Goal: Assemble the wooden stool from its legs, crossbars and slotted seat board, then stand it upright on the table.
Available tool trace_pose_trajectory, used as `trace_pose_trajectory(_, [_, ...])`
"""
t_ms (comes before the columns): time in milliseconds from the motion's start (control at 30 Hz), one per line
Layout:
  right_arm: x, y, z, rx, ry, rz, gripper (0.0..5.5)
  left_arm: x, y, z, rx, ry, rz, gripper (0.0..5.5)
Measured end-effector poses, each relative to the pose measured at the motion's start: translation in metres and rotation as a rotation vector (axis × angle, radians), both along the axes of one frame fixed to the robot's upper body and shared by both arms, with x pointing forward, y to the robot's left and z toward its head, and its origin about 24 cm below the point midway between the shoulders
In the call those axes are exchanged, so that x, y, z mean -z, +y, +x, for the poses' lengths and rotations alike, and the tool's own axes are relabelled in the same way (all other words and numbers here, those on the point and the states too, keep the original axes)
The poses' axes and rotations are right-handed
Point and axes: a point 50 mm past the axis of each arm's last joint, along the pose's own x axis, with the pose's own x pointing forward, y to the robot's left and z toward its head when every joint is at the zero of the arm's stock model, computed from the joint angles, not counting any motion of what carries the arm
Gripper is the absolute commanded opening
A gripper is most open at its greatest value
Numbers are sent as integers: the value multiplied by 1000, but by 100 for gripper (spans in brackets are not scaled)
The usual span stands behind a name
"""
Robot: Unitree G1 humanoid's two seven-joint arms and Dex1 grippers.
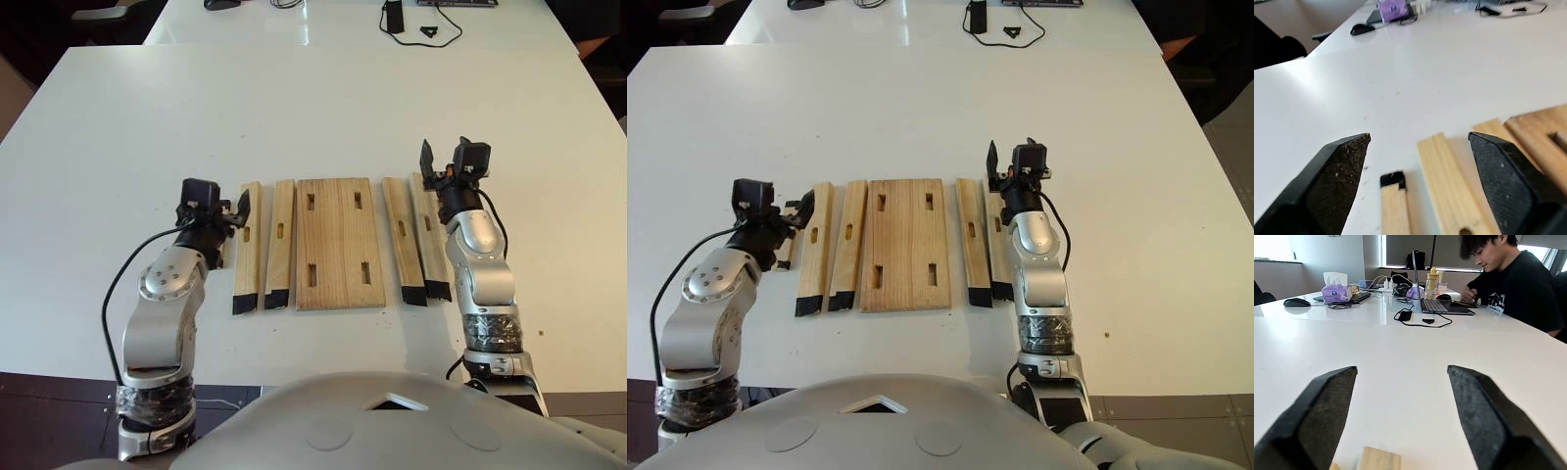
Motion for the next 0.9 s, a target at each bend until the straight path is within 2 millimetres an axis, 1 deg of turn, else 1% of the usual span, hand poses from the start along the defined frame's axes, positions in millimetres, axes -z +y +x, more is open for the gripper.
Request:
trace_pose_trajectory(67, [3, -6, -5, 35, 8, -4, 341, 2, 7, -13, -26, 67, 15, 373])
trace_pose_trajectory(133, [5, -7, -9, 45, 16, -6, 341, 2, 8, -20, -20, 94, 5, 373])
trace_pose_trajectory(233, [7, -4, -14, 46, 21, -4, 341, 5, 10, -25, -31, 140, 1, 373])
trace_pose_trajectory(333, [7, -3, -16, 51, 20, -4, 341, 14, 13, -28, -46, 204, -9, 373])
trace_pose_trajectory(533, [6, -4, -16, 52, 15, -6, 341, 28, 18, -30, -69, 275, -28, 373])
trace_pose_trajectory(733, [6, -4, -16, 47, 17, -8, 343, 33, 19, -30, -52, 256, -46, 287])
trace_pose_trajectory(833, [6, -4, -15, 45, 16, -8, 343, 37, 25, -28, -69, 240, -45, 235])
trace_pose_trajectory(900, [5, -4, -15, 45, 15, -8, 343, 39, 27, -28, -73, 233, -45, 211])
